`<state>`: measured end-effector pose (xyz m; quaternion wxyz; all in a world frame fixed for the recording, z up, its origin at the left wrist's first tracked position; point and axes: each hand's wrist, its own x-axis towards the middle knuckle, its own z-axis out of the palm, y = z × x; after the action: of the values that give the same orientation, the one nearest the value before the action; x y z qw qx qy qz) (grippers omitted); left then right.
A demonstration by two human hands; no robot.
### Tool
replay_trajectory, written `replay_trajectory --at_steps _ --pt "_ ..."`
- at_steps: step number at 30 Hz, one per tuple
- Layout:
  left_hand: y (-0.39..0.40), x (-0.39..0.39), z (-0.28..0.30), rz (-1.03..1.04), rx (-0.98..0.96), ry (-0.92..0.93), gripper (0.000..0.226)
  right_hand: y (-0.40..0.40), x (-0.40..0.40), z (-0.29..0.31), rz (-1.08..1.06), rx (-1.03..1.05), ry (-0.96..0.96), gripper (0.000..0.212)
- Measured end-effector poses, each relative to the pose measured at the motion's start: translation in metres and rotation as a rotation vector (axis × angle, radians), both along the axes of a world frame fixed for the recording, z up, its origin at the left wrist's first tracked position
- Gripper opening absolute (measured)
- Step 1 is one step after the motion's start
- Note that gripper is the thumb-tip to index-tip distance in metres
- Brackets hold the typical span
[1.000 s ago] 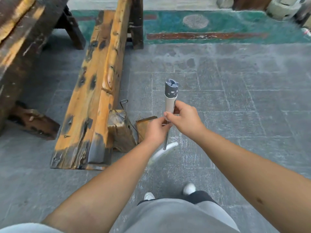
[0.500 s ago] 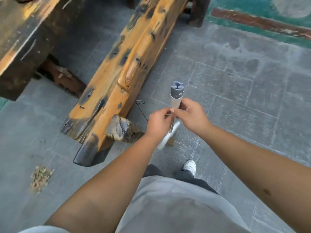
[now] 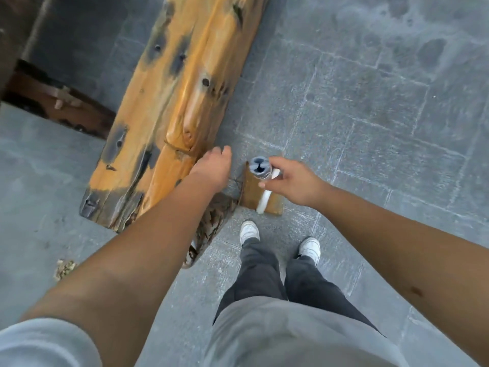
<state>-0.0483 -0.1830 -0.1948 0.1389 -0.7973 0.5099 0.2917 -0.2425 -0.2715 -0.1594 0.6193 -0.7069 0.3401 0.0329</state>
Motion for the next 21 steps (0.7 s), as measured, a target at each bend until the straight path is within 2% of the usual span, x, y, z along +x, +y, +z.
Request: replay_trajectory --at_steps 2,4,6,8,10,12,15,18,21 --pt "-0.007 0.009 -0.010 -0.091 0.160 0.015 0.036 0.005 0.011 -0.003 0.010 0.121 0.020 0.025" --pt "-0.011 0.016 -0.017 -0.180 0.249 0.034 0.025 0.009 0.019 -0.002 -0.008 0.355 0.096 0.021" --pt "-0.015 0.021 -0.024 -0.213 0.239 0.079 0.019 0.011 0.024 -0.005 -0.184 0.673 0.170 0.023" --pt "-0.016 0.024 -0.032 -0.243 0.197 0.169 0.020 0.016 0.028 -0.008 -0.429 0.879 0.216 0.017" --pt "-0.012 0.025 -0.039 -0.257 0.205 0.262 0.031 0.021 0.033 -0.011 -0.580 0.839 0.303 0.003" --pt "-0.006 0.022 -0.047 -0.193 0.200 0.333 0.037 0.024 0.036 -0.019 -0.615 0.723 0.411 0.003" --pt "0.002 0.015 -0.057 -0.056 0.157 0.417 0.044 0.025 0.040 -0.025 -0.592 0.844 0.479 0.007" --pt "0.003 0.007 -0.061 -0.124 0.190 0.431 0.045 0.029 0.041 -0.034 -0.597 0.934 0.524 0.017" --pt "0.001 -0.003 -0.055 -0.171 0.199 0.445 0.048 0.036 0.043 -0.045 -0.633 0.882 0.619 0.018"
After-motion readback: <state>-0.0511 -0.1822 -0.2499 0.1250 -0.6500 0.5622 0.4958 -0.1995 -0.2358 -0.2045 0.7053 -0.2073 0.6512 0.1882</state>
